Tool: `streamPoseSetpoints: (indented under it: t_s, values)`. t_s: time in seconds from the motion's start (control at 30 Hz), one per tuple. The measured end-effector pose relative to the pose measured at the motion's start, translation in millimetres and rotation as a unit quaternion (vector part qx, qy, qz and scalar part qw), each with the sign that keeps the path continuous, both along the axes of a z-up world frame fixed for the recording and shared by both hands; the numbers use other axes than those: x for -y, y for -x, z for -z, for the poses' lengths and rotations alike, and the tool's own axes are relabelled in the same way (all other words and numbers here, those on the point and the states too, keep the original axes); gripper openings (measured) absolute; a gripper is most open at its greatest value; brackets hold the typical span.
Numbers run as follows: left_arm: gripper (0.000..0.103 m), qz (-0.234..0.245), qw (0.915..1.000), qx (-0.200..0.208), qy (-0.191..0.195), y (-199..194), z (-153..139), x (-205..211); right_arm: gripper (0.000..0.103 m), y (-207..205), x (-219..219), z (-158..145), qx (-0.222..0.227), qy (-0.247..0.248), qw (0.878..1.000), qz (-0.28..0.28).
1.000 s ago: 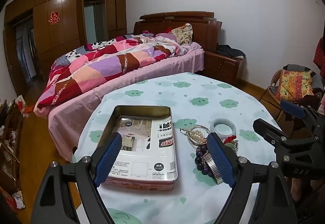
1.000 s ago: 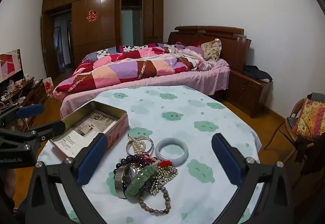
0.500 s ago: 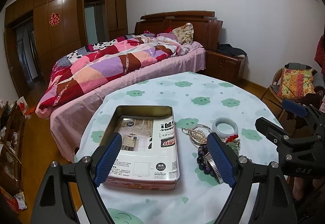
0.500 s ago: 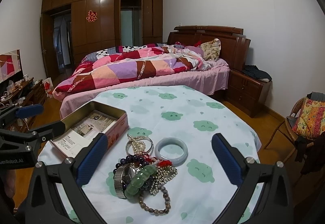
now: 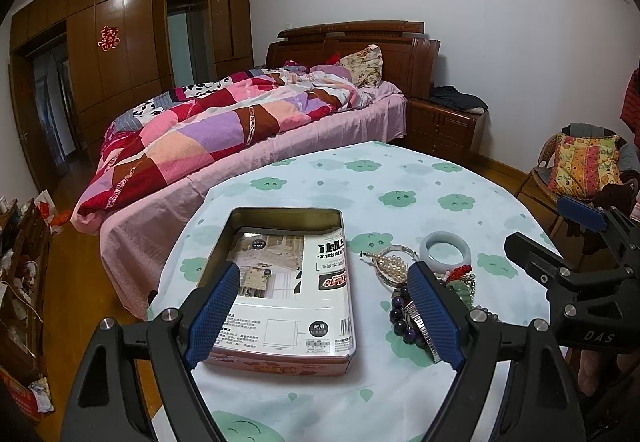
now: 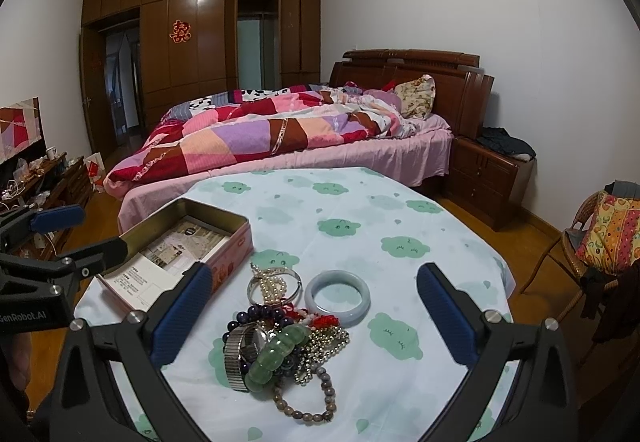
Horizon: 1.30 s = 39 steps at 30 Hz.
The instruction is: Organize jewelry
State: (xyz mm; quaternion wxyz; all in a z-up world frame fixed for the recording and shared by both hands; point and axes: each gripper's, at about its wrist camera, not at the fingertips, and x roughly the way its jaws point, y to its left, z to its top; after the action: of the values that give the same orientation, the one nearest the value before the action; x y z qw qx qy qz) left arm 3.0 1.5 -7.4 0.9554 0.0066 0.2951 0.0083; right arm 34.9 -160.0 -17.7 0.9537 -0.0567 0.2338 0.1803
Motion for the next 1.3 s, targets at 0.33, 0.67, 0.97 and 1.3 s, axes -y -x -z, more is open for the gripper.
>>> streamPoseSetpoints:
  t_s: [0.33,0.67,0.97,1.3]
  values:
    - [0.086,0.000,1.0000,-0.001,0.000,-0.2,-0.4,-0.2,0.103,-0.4,0.3,0.1,-0.001,0.000,1.000,0.000]
    - [0.086,0.000,1.0000,-0.001,0.000,-0.4,-0.3,0.1,0.103,-1.7,0.3,2.5,-0.002,0.000,1.000,0.000]
    - [0.086,0.000,1.0000,-0.001,-0.001,-0.4,-0.2,0.4,0.103,-1.6,0.5,3.8,-0.003,0.000,1.000,0.000]
    - [0.086,0.001,1.0000,-0.006,0.000,1.1,3.7,-8.4,0.103,-1.5,-0.5,5.3,-0.005,0.000,1.000,0.001]
